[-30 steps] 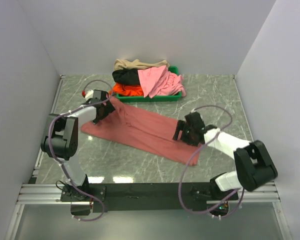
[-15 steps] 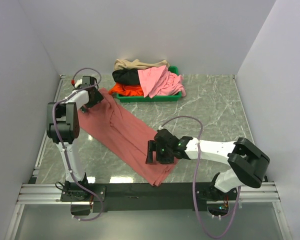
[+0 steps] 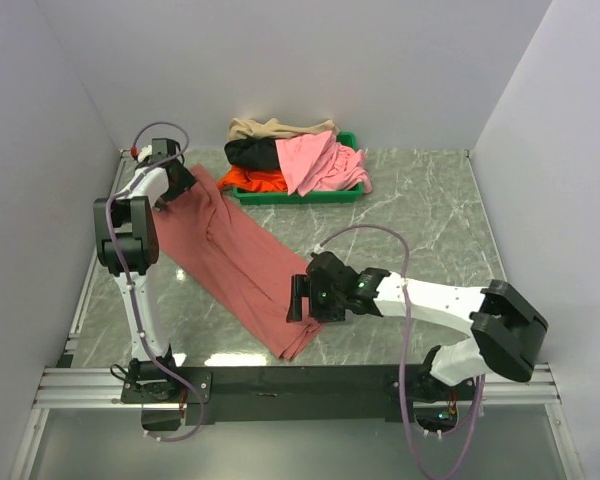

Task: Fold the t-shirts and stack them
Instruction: Fold the tshirt

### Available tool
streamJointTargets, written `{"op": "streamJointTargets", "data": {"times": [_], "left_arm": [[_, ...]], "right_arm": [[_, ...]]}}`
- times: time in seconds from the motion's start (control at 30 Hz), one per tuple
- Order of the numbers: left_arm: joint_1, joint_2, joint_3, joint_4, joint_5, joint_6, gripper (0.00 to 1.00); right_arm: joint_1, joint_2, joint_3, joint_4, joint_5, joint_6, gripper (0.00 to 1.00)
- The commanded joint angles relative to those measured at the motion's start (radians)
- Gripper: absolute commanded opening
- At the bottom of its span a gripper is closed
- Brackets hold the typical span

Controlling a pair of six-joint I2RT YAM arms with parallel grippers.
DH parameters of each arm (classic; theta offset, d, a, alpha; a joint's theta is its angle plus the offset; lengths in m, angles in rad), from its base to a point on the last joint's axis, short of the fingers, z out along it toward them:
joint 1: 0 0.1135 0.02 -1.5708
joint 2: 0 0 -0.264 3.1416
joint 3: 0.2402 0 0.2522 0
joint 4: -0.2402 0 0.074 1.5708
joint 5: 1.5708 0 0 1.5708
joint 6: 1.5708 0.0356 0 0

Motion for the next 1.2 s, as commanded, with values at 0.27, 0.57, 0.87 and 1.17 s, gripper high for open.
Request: {"op": "streamJointTargets", "data": {"times": [0.27, 0.57, 0.87, 1.17], "left_arm": [[-0.178, -0.478, -0.14, -0.156, -0.088, -0.041, 0.99], [-0.782, -0.986, -0.723, -0.058, -0.044, -0.21, 0.99], [-1.329, -0.927, -0.745, -0.393, -0.077, -0.349, 0.94], [-1.462, -0.737, -0.722, -0.275, 0.046, -0.277, 0.86]], "right_arm": [[-0.149, -0.244, -0.012, -0.055, 0.101, -0.083, 0.92], [-0.427, -0.421, -0.15, -0.069, 0.007, -0.192, 0.93], [-0.482, -0.288, -0.167, 0.025, -0.186, -0.216, 0.9], [-0.484, -0.193, -0.184, 0.062, -0.137, -0.21, 0.88]]}}
